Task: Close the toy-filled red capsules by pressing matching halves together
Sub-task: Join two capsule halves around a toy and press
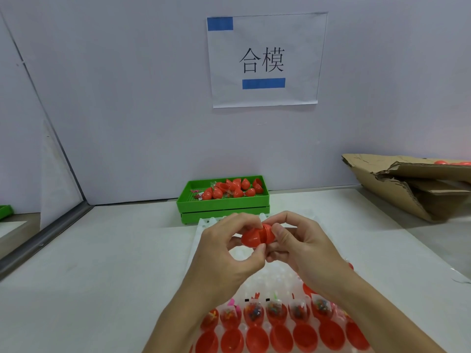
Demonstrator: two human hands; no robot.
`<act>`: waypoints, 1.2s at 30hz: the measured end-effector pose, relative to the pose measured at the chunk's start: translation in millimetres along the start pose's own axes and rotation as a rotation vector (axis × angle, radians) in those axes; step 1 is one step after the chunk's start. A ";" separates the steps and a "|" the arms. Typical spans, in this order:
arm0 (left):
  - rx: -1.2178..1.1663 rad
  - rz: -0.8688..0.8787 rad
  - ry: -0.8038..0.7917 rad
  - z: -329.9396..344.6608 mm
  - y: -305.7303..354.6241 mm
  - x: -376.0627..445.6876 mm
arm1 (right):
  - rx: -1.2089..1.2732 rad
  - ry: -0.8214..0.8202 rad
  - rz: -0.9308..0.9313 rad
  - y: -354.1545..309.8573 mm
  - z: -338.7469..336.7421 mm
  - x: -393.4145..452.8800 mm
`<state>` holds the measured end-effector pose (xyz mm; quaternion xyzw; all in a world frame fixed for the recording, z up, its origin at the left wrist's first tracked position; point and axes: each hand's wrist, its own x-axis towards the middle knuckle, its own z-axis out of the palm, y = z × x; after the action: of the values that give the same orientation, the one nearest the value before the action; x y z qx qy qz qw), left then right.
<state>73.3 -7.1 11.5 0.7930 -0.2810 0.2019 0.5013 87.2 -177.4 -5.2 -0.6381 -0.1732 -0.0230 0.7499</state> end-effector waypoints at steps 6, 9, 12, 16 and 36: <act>0.101 0.007 -0.060 -1.9 1.3 -1.3 | -0.014 0.015 0.002 0.4 2.0 -0.3; 0.134 -0.009 -0.084 0.4 3.2 -2.1 | -0.040 0.050 0.007 0.6 4.4 -0.4; 0.108 -0.054 -0.044 4.9 4.2 -2.4 | -0.083 0.086 0.012 1.3 6.3 -0.4; 0.136 -0.112 0.018 8.2 2.8 -1.4 | -0.117 0.089 0.023 2.2 10.5 -1.7; 0.109 -0.058 0.175 12.2 4.4 -1.3 | 0.008 0.161 0.082 7.0 16.7 -2.1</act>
<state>70.0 -19.4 8.7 0.8062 -0.2016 0.2709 0.4858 83.2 -160.4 -10.3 -0.6375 -0.0863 -0.0429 0.7644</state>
